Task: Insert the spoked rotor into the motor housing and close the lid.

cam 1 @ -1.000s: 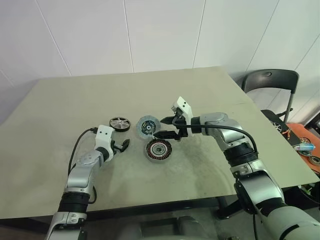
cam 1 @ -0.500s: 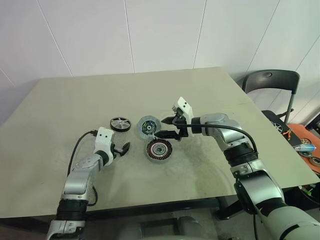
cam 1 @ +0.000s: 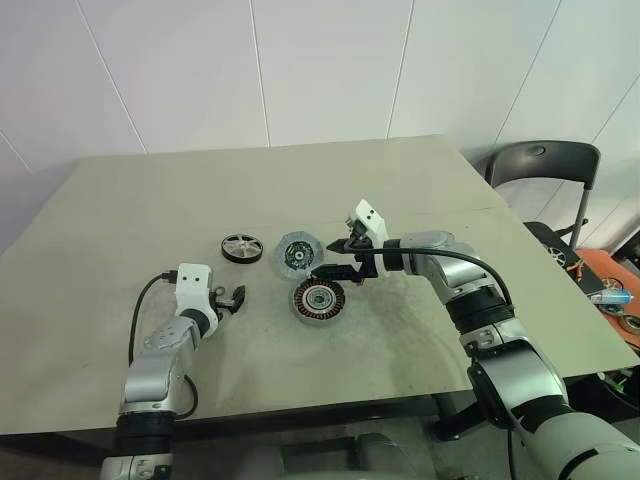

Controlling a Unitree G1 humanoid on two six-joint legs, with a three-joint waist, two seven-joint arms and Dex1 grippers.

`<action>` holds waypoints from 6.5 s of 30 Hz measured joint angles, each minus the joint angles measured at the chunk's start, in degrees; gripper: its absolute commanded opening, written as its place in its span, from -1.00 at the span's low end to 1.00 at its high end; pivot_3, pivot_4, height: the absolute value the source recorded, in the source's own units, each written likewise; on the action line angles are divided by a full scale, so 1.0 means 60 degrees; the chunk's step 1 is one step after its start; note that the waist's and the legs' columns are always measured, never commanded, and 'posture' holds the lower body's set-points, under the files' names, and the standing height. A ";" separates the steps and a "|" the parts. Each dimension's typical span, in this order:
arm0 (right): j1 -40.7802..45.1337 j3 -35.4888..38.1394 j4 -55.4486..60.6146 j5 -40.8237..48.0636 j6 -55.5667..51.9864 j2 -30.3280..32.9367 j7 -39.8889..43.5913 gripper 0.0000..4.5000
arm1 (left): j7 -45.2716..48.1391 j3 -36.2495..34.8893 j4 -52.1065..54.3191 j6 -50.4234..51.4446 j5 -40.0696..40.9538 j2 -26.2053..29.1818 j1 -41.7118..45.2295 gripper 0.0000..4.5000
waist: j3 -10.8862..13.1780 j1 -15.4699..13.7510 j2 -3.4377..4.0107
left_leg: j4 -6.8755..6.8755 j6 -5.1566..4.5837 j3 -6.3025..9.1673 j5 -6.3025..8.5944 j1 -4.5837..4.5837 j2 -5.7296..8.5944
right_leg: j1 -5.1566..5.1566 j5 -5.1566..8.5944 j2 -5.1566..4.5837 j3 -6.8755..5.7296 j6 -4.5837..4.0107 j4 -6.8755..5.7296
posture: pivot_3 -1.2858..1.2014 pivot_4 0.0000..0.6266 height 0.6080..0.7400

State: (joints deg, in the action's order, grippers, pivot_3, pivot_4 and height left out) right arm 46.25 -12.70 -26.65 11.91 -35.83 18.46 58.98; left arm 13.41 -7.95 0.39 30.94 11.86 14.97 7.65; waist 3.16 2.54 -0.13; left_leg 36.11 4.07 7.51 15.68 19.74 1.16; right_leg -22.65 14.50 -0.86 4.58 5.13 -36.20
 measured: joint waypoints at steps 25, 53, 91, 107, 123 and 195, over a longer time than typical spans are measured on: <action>-0.0001 0.0016 -0.0125 -0.0083 0.0025 -0.0033 -0.0368 1.00 | 0.0936 -0.0102 0.0162 0.0347 0.0185 0.0171 -0.0155 -0.70 | -0.0004 -0.0051 0.0007 | 0.0001 0.0000 -0.0003 0.0000 -0.0032 0.0011 | 0.0042 0.0006 -0.0011 0.0001 0.0004 0.0013 | 0.03 -1.00 1.00; -0.1604 0.0431 0.1064 0.0708 0.0446 0.1120 0.1352 1.00 | 0.6219 0.2856 -0.2396 -0.2741 0.0419 0.0471 0.2192 -0.70 | 0.0004 0.0129 0.0003 | 0.0006 -0.0002 -0.0013 0.0001 -0.0026 -0.0001 | 0.0033 0.0011 0.0009 0.0008 0.0013 0.0007 | 0.03 -1.00 1.00; -0.1578 0.0664 0.1038 0.1024 0.0233 0.0777 0.0552 1.00 | 0.5446 0.2768 -0.3456 -0.3558 -0.0023 0.0098 0.2649 0.60 | 0.0003 0.0008 0.0003 | 0.0003 -0.0003 -0.0009 0.0001 -0.0036 -0.0002 | 0.0034 0.0009 0.0008 0.0010 0.0015 0.0000 | 0.03 -1.00 1.00; -0.1221 0.0679 0.0289 0.1232 0.0133 -0.1400 -0.0400 0.27 | 0.4164 0.1368 -0.2120 -0.3129 0.0465 0.0406 0.1608 0.62 | 0.0003 0.0012 0.0003 | -0.0004 -0.0002 -0.0002 0.0001 -0.0038 -0.0006 | 0.0030 0.0007 0.0011 0.0006 0.0012 -0.0007 | 0.03 -1.00 1.00; -0.0824 0.0420 -0.0888 0.0598 0.0195 -0.1773 -0.1443 -0.49 | 0.4166 0.1376 -0.2118 -0.3142 0.0421 0.0510 0.1446 0.62 | 0.0003 0.0007 0.0004 | -0.0002 -0.0002 -0.0004 0.0001 -0.0032 -0.0002 | 0.0027 0.0006 0.0007 0.0007 0.0009 -0.0005 | 0.03 -1.00 1.00; -0.0898 -0.0103 0.1866 0.0858 -0.0246 -0.0089 0.0910 -0.49 | 0.4190 0.1678 -0.1906 -0.2905 0.0179 0.0498 0.1097 0.62 | 0.0002 -0.0007 0.0004 | -0.0008 -0.0002 -0.0004 0.0001 -0.0026 -0.0002 | 0.0025 0.0009 0.0004 0.0005 0.0014 0.0004 | 0.03 -1.00 1.00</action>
State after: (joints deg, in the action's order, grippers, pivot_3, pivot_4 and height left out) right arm 40.86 -13.31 -15.46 17.06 -37.31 17.93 64.44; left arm 38.56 2.12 -11.04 13.51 12.93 17.96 14.22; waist 3.18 2.50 -0.10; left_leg 36.06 4.06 7.49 15.69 19.58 1.15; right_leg -22.50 14.55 -0.84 4.61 5.21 -36.17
